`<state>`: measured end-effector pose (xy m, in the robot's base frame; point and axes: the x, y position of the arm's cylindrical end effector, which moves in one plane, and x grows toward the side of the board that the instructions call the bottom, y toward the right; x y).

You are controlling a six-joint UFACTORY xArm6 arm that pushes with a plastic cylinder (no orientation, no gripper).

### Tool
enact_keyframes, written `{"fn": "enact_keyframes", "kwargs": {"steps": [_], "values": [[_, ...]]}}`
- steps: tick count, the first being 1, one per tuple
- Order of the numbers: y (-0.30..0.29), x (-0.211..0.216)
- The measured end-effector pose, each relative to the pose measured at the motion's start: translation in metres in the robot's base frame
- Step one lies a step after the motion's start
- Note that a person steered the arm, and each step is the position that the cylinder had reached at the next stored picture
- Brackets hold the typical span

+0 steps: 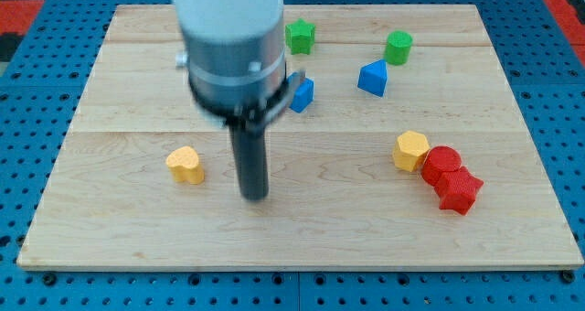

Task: Drag the yellow heart close to red star

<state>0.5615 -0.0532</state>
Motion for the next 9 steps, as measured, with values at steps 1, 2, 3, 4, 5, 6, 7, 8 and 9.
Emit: {"fn": "enact_keyframes", "kwargs": {"steps": [1,2,3,4,5,6,7,8,9], "values": [[-0.132,-0.007],[-0.106,-0.059],[-0.005,-0.059],[-0.001,-0.097],[0.053,-0.089],[0.096,-0.054],[0.033,-0.072],[0.035,-0.031],[0.116,-0.012]]}}
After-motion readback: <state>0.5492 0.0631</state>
